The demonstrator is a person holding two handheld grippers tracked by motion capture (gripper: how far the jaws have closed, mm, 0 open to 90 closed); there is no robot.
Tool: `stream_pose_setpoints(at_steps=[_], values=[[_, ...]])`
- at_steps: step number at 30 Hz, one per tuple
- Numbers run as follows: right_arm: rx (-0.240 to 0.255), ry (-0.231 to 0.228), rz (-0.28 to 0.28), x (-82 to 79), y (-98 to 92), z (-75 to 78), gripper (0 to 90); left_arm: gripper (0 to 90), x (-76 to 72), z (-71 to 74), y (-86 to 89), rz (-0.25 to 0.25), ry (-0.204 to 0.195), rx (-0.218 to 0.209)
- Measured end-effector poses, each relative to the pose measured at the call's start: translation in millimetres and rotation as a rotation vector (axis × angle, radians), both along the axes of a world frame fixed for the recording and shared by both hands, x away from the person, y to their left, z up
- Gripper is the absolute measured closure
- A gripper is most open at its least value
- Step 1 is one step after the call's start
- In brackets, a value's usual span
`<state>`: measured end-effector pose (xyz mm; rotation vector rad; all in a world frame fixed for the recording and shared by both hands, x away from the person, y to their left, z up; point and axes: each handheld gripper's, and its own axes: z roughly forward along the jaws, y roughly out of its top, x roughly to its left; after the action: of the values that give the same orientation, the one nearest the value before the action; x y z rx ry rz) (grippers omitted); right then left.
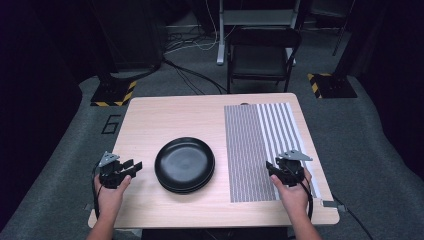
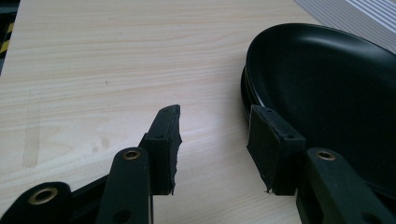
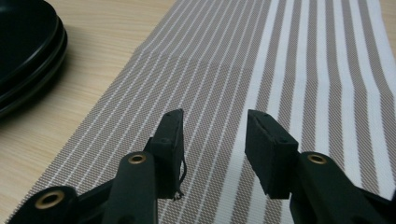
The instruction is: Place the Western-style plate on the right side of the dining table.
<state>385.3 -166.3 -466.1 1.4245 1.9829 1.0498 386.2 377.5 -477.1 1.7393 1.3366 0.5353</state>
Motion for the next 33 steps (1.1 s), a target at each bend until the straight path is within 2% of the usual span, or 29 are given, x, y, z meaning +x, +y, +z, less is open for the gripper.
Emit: stream_pose_setpoints(at_steps=[2, 4, 5, 7, 10, 11, 18, 23, 25, 28, 32, 33], values=[[-0.006, -0.013, 0.007, 2.3, 6.6, 1.1, 55.8, 54.0, 0.5, 0.8, -1.5, -0.004, -0.002, 0.006], [0.010, -0.014, 0.010, 3.5, 12.9, 2.4, 53.6, 54.1, 1.7, 3.5, -5.4, -0.014, -0.003, 0.027], [0.019, -0.022, 0.023, 4.5, 16.5, 3.1, 53.7, 54.3, 2.3, 4.7, -6.0, -0.015, -0.001, 0.024], [-0.005, -0.034, 0.031, 5.9, 22.2, 4.2, 54.8, 54.8, 3.3, 7.6, -7.4, -0.012, -0.003, 0.015], [-0.012, -0.040, 0.041, 7.1, 27.0, 5.7, 55.4, 56.3, 4.0, 11.0, -8.9, -0.008, -0.011, 0.019], [-0.025, -0.058, 0.053, 8.0, 30.5, 8.7, 56.2, 56.8, 5.5, 14.6, -9.8, -0.007, -0.016, 0.018], [-0.013, -0.090, 0.087, 13.6, 39.6, 20.2, 56.2, 56.1, 11.4, 23.3, -12.4, 0.004, -0.028, 0.015], [0.021, -0.073, 0.105, 20.5, 47.3, 20.4, 56.3, 58.5, 18.8, 25.7, -19.5, 0.022, -0.016, 0.010], [0.031, -0.072, 0.102, 23.8, 55.1, 18.5, 55.4, 59.8, 23.0, 25.0, -24.3, 0.024, 0.001, -0.009], [0.051, -0.058, 0.102, 26.7, 62.1, 15.2, 54.6, 60.0, 25.5, 23.4, -27.3, 0.024, -0.003, -0.010], [0.045, -0.054, 0.102, 29.0, 70.4, 9.7, 54.5, 59.9, 25.0, 20.4, -27.5, 0.020, 0.005, -0.004], [0.024, -0.045, 0.107, 30.5, 76.3, 6.1, 54.3, 59.8, 24.4, 16.7, -26.9, 0.014, 0.003, -0.003]])
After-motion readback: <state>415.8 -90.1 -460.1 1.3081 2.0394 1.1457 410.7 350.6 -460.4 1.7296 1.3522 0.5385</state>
